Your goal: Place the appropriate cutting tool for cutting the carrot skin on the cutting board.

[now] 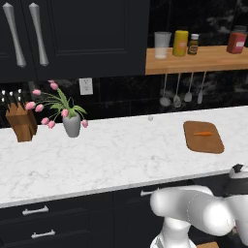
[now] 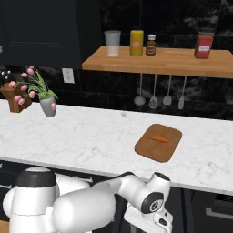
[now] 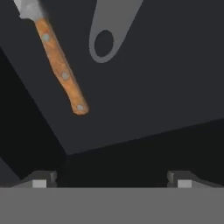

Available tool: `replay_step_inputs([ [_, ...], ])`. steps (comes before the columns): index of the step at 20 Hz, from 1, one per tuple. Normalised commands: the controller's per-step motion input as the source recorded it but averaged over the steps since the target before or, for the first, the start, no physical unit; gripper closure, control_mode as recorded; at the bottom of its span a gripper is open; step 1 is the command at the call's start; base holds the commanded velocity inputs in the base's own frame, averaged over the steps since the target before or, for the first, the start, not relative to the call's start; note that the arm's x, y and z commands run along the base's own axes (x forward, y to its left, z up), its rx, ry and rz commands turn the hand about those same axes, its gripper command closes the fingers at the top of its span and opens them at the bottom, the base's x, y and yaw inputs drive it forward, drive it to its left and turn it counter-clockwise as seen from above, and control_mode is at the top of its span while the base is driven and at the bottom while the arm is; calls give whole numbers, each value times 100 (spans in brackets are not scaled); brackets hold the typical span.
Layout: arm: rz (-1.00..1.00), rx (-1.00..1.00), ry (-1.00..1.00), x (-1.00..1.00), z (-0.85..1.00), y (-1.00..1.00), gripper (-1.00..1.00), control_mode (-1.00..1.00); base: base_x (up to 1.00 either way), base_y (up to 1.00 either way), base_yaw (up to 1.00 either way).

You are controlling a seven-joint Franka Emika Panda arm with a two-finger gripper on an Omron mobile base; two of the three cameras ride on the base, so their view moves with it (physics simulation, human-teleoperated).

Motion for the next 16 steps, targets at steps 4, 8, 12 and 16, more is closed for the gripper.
replay_step_inputs([
  [4,-16,0,-1,62,0,-24,-100,-100,0,0,0],
  [8,-10,0,0,63,-4,-20,-100,-100,0,0,0],
  [12,-12,0,0,39,-32,-19,-100,-100,0,0,0],
  [16,-14,-1,0,28,-59,-4,-100,-100,0,0,0],
])
